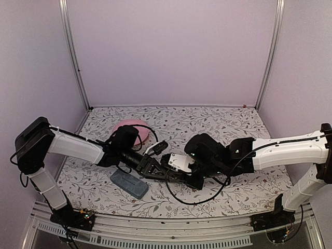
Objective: Organize the sunglasses
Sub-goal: Pass from the left arm to the right
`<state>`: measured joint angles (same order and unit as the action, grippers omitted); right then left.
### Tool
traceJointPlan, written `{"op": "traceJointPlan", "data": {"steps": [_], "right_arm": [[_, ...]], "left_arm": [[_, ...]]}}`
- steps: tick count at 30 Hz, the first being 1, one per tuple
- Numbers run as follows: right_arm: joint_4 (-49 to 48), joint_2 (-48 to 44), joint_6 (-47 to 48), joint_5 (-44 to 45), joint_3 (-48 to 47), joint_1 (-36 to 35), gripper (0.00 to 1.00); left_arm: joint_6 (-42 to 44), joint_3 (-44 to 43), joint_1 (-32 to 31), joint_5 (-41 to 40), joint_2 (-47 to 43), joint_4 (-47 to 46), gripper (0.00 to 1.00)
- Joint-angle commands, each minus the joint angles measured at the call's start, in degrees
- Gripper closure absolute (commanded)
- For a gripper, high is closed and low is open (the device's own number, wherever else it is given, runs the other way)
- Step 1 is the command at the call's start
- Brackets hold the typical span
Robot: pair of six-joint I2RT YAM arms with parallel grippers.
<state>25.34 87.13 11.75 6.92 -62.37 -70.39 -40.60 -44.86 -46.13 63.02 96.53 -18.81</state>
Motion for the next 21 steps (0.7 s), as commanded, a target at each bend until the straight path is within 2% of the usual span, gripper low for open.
{"op": "traceJointPlan", "data": {"steps": [1, 8, 14, 16, 21], "right_arm": [[-1.7, -1.7, -1.2, 0.2, 1.4, -0.2, 0.71], [-3.4, -3.2, -3.3, 0.4, 4.5, -0.2, 0.73], [-3.9, -4.3, -4.4, 0.5, 5.7, -0.1, 0.73], [-4.0, -4.5, -4.9, 1.1, 6.0, 0.0, 0.73], [-5.4, -6.5, -6.7, -1.2, 7.9, 2.8, 0.74]], "left_arm": [[0.5, 0.0, -0.4, 1.5, 0.0, -3.2, 0.70], [1.1, 1.4, -0.4, 0.7, -0.6, -5.4, 0.48], [1.5, 2.4, -0.4, 0.8, -1.4, -6.9, 0.33], [1.5, 2.6, -0.3, 0.7, -1.8, -7.3, 0.29], [2.3, 4.9, 1.1, -2.2, -4.4, -7.6, 0.26]]}}
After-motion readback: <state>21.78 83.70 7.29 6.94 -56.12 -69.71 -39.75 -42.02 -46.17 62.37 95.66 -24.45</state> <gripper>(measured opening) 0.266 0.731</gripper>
